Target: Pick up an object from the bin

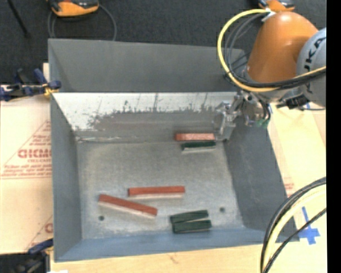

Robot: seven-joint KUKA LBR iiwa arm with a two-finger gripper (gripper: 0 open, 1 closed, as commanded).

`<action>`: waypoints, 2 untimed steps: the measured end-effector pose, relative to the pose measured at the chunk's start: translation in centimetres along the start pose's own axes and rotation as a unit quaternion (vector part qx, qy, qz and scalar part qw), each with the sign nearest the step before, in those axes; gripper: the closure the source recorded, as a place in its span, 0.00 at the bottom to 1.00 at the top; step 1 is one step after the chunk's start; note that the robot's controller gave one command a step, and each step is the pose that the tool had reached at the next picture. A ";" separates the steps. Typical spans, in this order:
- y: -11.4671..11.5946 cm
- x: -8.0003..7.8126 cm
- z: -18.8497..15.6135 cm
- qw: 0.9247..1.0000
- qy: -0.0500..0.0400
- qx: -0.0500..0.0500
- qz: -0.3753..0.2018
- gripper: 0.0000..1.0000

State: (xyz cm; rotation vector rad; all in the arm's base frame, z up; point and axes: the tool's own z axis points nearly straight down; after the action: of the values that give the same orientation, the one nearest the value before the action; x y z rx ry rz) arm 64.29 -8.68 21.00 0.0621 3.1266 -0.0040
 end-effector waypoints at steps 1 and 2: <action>2.7 0.8 3.7 0.998 0.006 -0.002 0.066 1.00; 2.9 1.7 4.5 1.000 0.006 0.000 0.024 1.00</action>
Offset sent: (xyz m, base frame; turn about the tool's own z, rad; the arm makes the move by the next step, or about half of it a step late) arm -0.0075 0.0269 -0.0369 0.1363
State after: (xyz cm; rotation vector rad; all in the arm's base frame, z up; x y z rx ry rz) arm 62.73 -5.74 16.48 0.1371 3.1363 -0.0035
